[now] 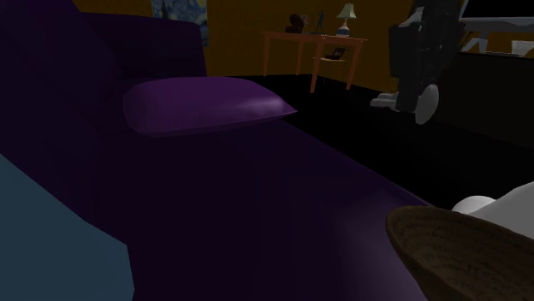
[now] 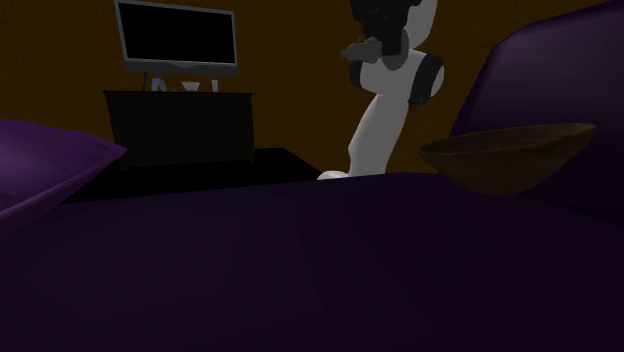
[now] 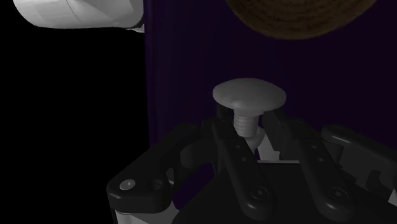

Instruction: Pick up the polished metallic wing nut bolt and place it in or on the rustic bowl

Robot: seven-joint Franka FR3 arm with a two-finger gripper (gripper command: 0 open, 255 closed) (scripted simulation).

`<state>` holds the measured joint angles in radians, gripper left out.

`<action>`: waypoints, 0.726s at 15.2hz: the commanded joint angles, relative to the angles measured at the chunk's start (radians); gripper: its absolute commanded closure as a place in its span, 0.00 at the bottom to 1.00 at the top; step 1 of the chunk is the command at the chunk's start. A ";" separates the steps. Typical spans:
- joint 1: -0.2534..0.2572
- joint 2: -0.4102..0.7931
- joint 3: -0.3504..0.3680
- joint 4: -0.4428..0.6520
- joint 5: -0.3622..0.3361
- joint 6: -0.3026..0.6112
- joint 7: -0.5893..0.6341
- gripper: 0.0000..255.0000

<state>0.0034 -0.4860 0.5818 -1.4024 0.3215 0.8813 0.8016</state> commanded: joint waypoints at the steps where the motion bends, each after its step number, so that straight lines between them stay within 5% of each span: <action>1: 0.007 -0.022 0.022 -0.002 0.033 -0.008 0.045 1.00; 11: 0.000 -0.049 0.207 0.122 0.210 -0.060 0.344 1.00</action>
<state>0.0075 -0.5341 0.7656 -1.2887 0.5146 0.8180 1.1147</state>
